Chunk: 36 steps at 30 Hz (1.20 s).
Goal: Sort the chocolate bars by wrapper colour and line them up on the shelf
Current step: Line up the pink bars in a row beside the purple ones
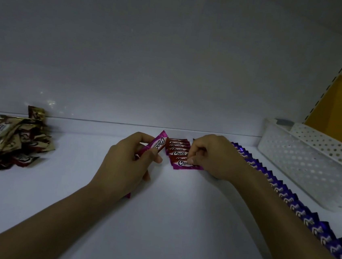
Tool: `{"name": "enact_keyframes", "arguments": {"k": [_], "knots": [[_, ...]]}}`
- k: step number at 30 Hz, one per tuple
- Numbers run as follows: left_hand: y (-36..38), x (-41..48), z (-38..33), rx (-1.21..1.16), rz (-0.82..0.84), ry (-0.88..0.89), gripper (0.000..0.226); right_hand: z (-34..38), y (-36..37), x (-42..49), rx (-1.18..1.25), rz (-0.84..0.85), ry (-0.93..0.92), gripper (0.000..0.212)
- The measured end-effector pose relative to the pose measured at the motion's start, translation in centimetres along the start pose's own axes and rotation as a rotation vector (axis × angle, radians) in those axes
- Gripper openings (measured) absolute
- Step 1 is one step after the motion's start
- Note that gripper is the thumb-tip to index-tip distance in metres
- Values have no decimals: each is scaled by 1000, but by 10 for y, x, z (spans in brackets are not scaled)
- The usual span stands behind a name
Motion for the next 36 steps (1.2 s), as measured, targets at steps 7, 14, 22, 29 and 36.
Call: {"name": "enact_keyframes", "arguments": {"k": [7, 14, 22, 29, 36], "knots": [[-1, -2, -4, -29, 22, 21, 10, 3, 0, 1, 31, -9, -39, 15], [1, -4, -5, -25, 33, 25, 17, 11, -9, 2, 387, -154, 20, 10], [1, -6, -10, -42, 58, 88, 13, 46, 8, 1, 912, -99, 94, 5], [5, -8, -7, 114, 71, 93, 43, 17, -31, -7, 732, -274, 162, 10], [-3, 0, 0, 116, -26, 53, 70, 18, -20, -11, 360, 187, 19, 15]]}}
Point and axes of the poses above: each hand's wrist, its own x-axis towards the middle knuckle, its own y-axis out of the palm, z = x × y, the point moved 6 cm from there along x, towards the middle knuckle, and after that the axes turned 11 degrees about -y, right-handed, at the moved point
